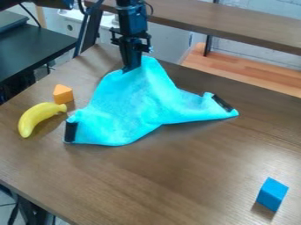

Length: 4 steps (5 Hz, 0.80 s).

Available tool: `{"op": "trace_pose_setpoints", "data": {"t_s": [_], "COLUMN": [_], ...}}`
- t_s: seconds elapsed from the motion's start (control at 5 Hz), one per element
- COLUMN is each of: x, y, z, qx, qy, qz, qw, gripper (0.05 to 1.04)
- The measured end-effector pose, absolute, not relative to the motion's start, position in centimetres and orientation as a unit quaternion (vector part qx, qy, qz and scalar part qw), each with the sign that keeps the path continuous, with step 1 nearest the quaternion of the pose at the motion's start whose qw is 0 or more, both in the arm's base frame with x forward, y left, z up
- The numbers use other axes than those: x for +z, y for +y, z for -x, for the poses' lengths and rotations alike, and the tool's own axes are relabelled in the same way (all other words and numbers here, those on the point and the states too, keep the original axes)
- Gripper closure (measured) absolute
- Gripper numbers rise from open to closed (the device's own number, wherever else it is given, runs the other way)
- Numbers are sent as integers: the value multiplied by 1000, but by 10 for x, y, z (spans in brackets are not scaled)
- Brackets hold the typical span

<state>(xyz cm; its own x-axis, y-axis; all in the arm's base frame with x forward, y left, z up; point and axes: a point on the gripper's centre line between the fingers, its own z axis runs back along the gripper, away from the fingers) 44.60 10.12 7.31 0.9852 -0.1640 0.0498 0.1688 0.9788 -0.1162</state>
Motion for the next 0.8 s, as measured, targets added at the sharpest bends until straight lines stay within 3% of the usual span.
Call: {"op": "trace_pose_setpoints", "data": {"t_s": [0.2, 0.6, 0.8], "x": [73, 73, 106], "y": [105, 106, 105], "z": [-450, -456, -453], "qx": [-92, -100, -88], "qy": [-32, -52, -102], "qz": [46, 40, 69], "qw": [994, 993, 988], "gripper": [717, 164, 81]}}
